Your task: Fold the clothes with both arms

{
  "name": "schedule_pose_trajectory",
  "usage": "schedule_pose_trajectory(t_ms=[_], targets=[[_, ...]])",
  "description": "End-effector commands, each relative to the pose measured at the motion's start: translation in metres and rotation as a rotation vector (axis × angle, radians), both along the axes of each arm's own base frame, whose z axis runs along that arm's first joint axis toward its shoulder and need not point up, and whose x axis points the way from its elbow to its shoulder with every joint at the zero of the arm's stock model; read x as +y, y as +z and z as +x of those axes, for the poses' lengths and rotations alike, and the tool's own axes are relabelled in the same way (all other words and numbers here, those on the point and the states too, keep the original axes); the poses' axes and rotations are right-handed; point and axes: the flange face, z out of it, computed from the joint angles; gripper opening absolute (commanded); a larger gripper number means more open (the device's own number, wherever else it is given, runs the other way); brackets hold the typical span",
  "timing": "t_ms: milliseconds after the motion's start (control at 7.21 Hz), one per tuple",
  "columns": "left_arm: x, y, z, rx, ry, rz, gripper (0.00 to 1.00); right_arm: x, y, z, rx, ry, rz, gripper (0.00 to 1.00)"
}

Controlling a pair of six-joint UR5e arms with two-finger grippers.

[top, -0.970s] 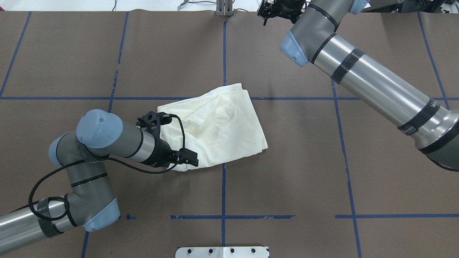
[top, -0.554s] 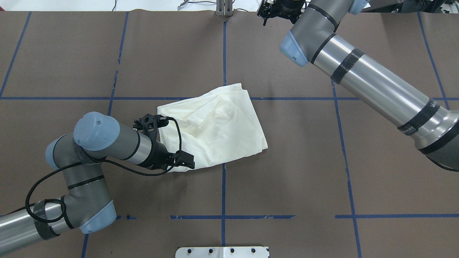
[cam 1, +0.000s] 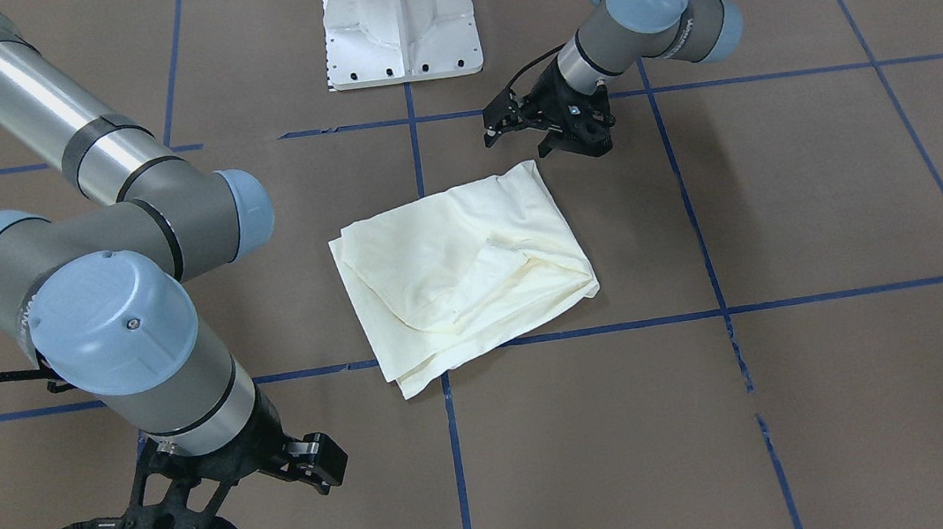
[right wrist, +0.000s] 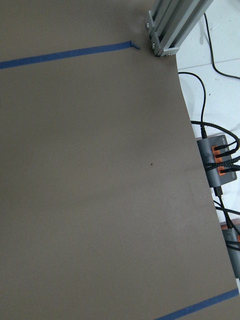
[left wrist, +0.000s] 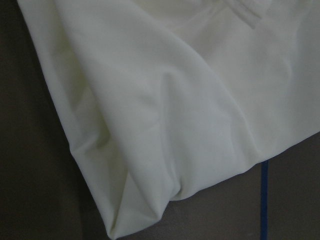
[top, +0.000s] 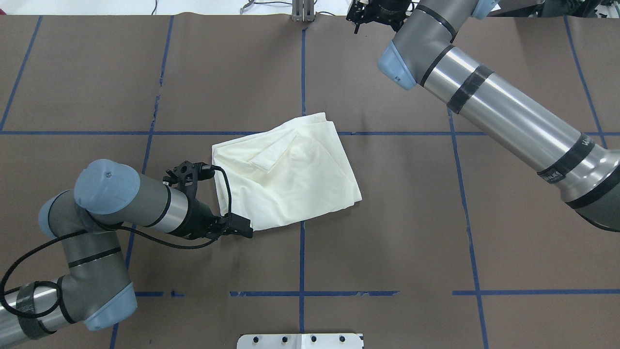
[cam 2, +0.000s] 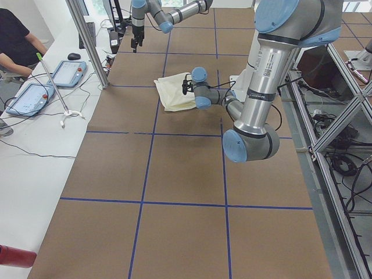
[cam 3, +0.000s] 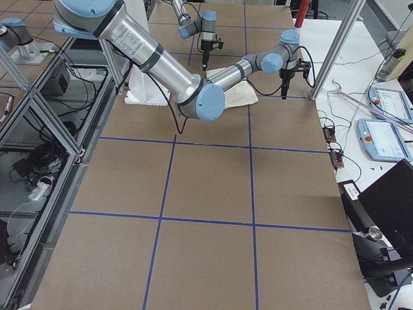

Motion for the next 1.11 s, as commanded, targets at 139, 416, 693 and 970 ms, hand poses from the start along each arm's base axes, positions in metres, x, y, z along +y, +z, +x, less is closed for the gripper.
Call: schedule_pose_trajectory(t_ms=[139,416,693,970], targets=[[-0.033,0.015,-0.072,-0.008,-0.033,0.071,1.00,0.033,0.033,0.034,-0.037,-0.034,0.013,1.00],[-0.097,0.042,-0.138,-0.143,-0.096,0.189,1.00,0.059,0.073,0.089,0.027,-0.116,0.041,1.00],[-0.159,0.067,-0.222,-0.314,-0.123,0.314,1.00,0.081,0.131,0.174,0.097,-0.226,0.086,1.00],[-0.199,0.096,-0.317,-0.470,-0.094,0.422,1.00,0.114,0.214,0.262,0.066,-0.319,0.105,1.00]])
